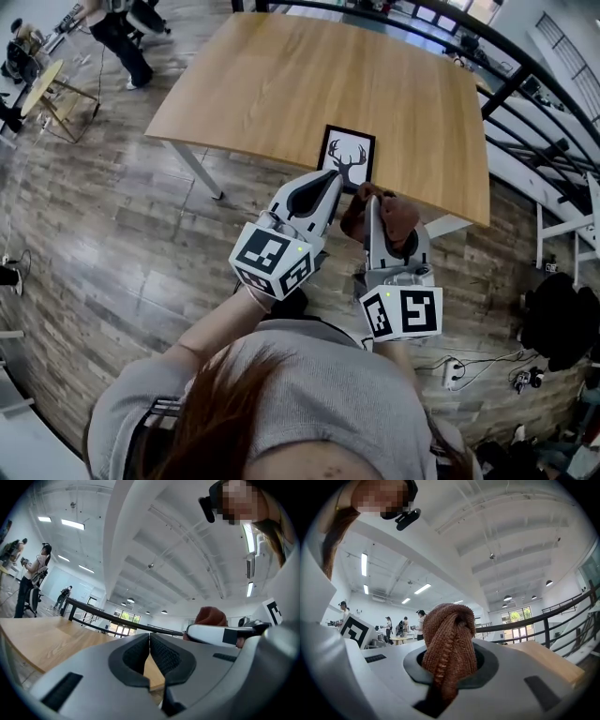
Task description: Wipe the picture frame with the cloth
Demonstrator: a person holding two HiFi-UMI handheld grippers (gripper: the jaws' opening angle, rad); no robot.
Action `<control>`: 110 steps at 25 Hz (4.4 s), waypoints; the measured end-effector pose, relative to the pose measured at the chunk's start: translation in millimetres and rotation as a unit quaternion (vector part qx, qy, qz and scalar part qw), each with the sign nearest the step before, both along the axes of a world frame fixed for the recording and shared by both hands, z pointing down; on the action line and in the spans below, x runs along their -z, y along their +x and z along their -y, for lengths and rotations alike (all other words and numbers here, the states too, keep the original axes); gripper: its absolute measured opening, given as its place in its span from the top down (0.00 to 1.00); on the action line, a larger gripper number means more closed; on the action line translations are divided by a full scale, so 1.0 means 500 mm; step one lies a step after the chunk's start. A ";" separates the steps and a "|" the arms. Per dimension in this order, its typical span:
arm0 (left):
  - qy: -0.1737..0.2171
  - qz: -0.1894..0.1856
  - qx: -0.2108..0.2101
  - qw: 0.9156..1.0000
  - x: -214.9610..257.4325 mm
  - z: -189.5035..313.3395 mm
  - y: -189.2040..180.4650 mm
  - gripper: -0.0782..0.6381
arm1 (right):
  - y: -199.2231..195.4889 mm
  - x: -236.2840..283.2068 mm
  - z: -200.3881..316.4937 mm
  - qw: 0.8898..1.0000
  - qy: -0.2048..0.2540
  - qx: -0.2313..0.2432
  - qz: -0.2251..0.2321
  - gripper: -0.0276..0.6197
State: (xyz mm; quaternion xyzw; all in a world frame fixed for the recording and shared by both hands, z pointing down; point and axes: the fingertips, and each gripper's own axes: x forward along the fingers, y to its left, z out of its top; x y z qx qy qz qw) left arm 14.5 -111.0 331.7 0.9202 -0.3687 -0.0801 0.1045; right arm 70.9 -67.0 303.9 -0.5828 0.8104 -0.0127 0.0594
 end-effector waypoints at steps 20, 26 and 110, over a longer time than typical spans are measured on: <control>-0.023 -0.005 -0.020 1.000 -0.048 0.169 -0.003 0.88 | 0.003 -0.037 0.161 0.999 -0.024 -0.023 0.005 0.84; -0.080 0.021 0.005 0.997 -0.115 0.181 -0.027 0.86 | 0.018 -0.044 0.172 0.999 -0.038 -0.009 0.007 0.84; -0.123 -0.289 -0.387 0.867 0.156 0.224 0.094 0.82 | 0.067 0.159 0.129 0.995 0.095 0.008 0.019 0.84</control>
